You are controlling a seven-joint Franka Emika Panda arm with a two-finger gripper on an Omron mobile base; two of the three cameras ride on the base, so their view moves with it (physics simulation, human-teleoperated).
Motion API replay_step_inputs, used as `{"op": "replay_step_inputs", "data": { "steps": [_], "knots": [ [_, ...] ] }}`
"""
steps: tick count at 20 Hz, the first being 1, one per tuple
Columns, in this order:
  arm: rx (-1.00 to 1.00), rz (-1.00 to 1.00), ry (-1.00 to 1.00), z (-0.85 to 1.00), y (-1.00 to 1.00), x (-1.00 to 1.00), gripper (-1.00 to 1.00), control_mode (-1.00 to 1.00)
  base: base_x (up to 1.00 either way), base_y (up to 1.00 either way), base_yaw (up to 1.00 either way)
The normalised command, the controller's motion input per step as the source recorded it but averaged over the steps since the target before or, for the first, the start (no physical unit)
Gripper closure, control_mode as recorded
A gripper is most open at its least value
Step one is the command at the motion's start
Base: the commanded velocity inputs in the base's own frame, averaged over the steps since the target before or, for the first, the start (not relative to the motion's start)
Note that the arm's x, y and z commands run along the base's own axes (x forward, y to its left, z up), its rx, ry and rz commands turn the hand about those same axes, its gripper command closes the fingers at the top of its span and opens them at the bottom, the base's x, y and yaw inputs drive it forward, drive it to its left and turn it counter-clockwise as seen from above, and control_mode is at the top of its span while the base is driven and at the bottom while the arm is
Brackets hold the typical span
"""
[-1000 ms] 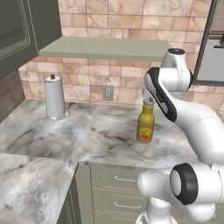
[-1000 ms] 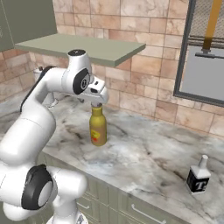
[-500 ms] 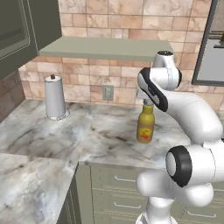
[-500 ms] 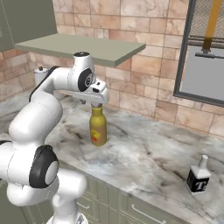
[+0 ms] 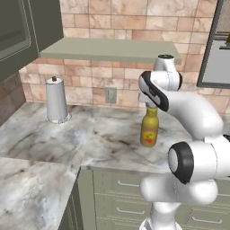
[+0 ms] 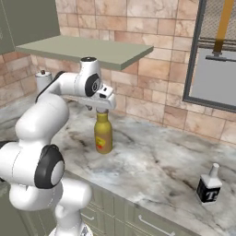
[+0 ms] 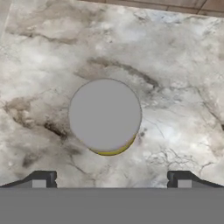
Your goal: Place the drinks on the dining counter in a tight cluster.
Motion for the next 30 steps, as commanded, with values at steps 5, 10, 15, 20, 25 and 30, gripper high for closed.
{"op": "replay_step_inputs", "data": {
  "steps": [5,10,15,20,25,30],
  "knots": [
    [0.00,0.00,0.00,0.00,0.00,0.30,-1.00,-1.00,0.00,0.00,0.00],
    [0.00,0.00,0.00,-0.02,0.00,0.34,-1.00,-1.00,0.00,0.00,0.00],
    [0.00,0.00,0.00,-0.21,0.00,0.05,-1.00,-1.00,0.00,0.00,0.00],
    [0.00,0.00,0.00,-0.06,0.00,-0.16,-1.00,-1.00,0.00,0.00,0.00],
    [0.00,0.00,0.00,-0.31,0.00,0.00,-1.00,-1.00,0.00,0.00,0.00],
    [0.00,0.00,0.00,-0.20,0.00,0.05,-1.00,-1.00,0.00,0.00,0.00]
  ]
}}
